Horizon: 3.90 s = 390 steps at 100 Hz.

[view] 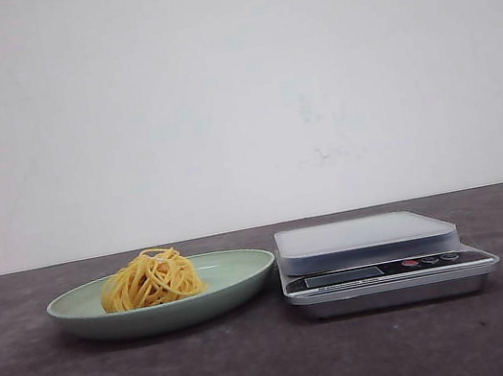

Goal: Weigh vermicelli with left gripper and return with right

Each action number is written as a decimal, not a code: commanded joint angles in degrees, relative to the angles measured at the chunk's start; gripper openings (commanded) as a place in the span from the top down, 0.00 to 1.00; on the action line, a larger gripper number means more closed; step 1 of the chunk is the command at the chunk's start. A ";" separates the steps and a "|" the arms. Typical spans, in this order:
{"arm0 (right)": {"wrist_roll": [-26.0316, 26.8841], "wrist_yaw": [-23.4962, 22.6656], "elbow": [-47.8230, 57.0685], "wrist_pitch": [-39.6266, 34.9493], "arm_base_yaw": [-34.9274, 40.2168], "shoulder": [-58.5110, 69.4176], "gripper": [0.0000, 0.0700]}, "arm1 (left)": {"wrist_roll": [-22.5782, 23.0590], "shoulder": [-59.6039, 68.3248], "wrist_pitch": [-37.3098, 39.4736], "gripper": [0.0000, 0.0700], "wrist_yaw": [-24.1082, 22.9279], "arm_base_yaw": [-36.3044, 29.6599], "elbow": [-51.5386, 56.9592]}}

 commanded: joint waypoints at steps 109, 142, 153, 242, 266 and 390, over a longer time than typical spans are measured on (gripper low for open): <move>-1.95 -13.99 20.50 -14.51 -0.07 14.71 0.21 | -10.03 43.85 -4.17 0.22 19.67 -14.03 12.72; -2.54 -14.43 20.50 -15.76 -0.04 16.00 0.21 | -8.17 65.79 -8.61 0.23 14.71 -21.92 26.86; -2.86 -15.28 20.50 -16.87 -0.07 16.79 0.21 | -6.21 71.84 -14.71 0.23 10.91 -23.45 35.06; -5.22 -15.26 20.50 -19.04 -0.04 17.66 0.21 | -5.29 89.66 -29.90 0.28 7.65 -25.66 47.87; -5.62 -15.26 20.50 -20.55 -0.07 17.62 0.21 | -5.31 89.96 -28.28 0.40 7.54 -25.75 47.87; -5.62 -15.02 20.52 -20.46 -0.07 17.57 0.21 | -1.92 89.02 -28.89 0.99 8.46 -25.77 50.29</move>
